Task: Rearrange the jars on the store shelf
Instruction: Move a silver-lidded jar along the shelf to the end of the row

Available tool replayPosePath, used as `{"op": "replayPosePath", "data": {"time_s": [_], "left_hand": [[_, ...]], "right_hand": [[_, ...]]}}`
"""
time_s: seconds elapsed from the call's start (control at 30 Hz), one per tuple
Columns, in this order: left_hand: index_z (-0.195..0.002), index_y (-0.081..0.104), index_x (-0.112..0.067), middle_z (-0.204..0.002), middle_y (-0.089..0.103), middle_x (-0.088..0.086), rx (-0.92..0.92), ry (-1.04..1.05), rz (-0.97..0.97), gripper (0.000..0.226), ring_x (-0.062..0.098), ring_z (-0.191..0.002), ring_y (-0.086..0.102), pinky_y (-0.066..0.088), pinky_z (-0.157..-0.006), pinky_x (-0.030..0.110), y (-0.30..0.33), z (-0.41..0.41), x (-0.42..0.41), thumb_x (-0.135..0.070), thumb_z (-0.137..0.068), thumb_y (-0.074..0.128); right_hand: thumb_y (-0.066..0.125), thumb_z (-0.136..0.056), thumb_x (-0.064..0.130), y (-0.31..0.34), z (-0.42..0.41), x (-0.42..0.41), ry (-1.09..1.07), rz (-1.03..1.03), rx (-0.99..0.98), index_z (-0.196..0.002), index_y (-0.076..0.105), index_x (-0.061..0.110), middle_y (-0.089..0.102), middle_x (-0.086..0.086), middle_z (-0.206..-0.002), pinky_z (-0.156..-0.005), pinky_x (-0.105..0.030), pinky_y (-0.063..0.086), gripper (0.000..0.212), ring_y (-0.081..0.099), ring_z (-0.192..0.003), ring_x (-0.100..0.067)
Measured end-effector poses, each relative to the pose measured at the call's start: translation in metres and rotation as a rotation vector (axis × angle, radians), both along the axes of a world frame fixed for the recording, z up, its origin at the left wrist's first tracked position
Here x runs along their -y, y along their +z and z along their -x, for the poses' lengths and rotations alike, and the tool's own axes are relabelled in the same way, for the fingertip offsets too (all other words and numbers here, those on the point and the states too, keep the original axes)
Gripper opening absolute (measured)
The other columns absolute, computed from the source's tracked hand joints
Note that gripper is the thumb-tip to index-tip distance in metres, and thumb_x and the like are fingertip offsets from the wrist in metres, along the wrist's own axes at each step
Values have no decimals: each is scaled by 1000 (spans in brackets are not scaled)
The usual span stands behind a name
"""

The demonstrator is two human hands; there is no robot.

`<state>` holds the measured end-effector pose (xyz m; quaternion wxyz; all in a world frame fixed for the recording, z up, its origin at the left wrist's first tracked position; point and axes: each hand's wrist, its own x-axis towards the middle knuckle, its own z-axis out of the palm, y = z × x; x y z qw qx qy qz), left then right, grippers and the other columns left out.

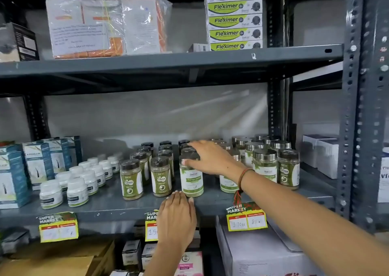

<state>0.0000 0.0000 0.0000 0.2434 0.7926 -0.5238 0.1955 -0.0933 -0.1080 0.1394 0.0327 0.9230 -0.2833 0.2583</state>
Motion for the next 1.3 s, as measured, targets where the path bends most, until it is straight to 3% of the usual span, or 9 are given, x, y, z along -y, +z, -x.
{"op": "replayPosePath", "data": {"time_s": [0.17,0.37,0.47,0.63,0.8,0.97,1.03,1.17,1.3], "left_hand": [[-126,55,-11,-133,60,6,0,-12,81,53,18,-125,51,38,-109,33,-7,-2,5,-38,-95,22],[-127,55,-10,-133,60,7,28,-15,83,53,18,-126,51,37,-110,34,-8,-3,4,-38,-96,22],[-128,54,-10,-133,59,7,40,-23,83,54,17,-126,50,37,-110,34,-7,-2,2,-38,-96,21],[-117,62,-6,-120,68,11,32,-32,70,46,22,-115,60,46,-103,37,-4,0,-4,-33,-95,34],[-115,64,-4,-118,69,13,41,-34,65,44,23,-115,61,48,-101,39,0,3,-8,-32,-95,36],[-114,65,-4,-117,69,13,52,-35,60,50,24,-114,61,48,-100,38,1,4,-10,-34,-94,30],[-113,65,-4,-116,69,13,53,-32,61,51,24,-113,62,48,-99,39,1,4,-10,-35,-93,29],[-110,66,-1,-112,71,15,59,-39,45,56,26,-109,64,51,-96,40,1,4,-10,-36,-92,26],[-110,66,0,-112,70,16,50,-40,45,60,27,-109,64,51,-95,40,2,4,-9,-37,-91,23]], "right_hand": [[53,-83,69,0,-11,12,-49,-88,-138,-143,47,17,58,-12,-135,-97,-46,49,80,56,-121,-33],[62,-76,67,4,-9,10,-26,-117,-68,-131,58,18,65,-6,-126,-93,-45,51,74,61,-112,-30],[65,-73,68,5,-2,3,-12,-53,-22,-117,64,20,69,-2,-106,-83,-41,54,65,64,-97,-27],[58,-68,77,14,24,-13,-10,53,53,-107,66,24,69,6,-94,-76,-38,57,67,65,-83,-16],[64,-62,80,24,77,-24,20,-122,157,-105,69,30,63,24,-95,-67,-15,40,67,58,-88,2],[73,-53,79,30,145,-19,-37,-297,222,-104,71,35,66,19,-101,-67,-20,55,67,64,-88,3],[71,-55,80,31,170,-14,-118,-232,158,-101,71,34,64,23,-95,-72,-19,49,65,60,-90,5],[70,-59,78,31,212,1,-266,-121,41,-92,64,38,60,24,-83,-61,-15,38,52,54,-75,7],[66,-59,80,29,243,23,-415,-83,-50,-100,68,28,71,11,-98,-77,-32,57,67,66,-88,-10]]}}
